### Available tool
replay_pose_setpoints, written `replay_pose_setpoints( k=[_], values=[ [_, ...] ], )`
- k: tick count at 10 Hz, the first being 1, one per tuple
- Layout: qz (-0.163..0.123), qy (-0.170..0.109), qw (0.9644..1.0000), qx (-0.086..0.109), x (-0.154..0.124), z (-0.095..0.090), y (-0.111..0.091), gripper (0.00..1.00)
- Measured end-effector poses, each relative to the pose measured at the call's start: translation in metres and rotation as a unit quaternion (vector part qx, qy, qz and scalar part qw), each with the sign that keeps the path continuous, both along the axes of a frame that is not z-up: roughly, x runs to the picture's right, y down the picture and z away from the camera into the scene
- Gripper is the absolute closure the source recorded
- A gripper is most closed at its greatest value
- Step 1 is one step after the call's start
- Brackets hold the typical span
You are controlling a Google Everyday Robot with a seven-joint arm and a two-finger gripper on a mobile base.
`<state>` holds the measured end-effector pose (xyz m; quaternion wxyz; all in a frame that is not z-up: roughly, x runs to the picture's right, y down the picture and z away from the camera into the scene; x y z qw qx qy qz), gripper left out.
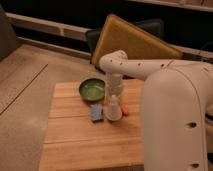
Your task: Place the ceramic cup over the eraser
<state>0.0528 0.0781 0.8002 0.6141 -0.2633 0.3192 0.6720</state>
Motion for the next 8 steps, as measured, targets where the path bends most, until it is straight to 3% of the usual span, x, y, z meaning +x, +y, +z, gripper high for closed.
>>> replay_pose_setpoints(
  k=[1, 4, 8],
  values=[
    [0.000, 0.000, 1.0000, 0.000, 0.0000, 0.0001, 0.0002, 0.48],
    [0.000, 0.000, 1.0000, 0.000, -0.0001, 0.0001, 0.0001, 0.24],
    [0.000, 0.000, 1.0000, 0.000, 0.0000, 0.0001, 0.0001, 0.20]
  ],
)
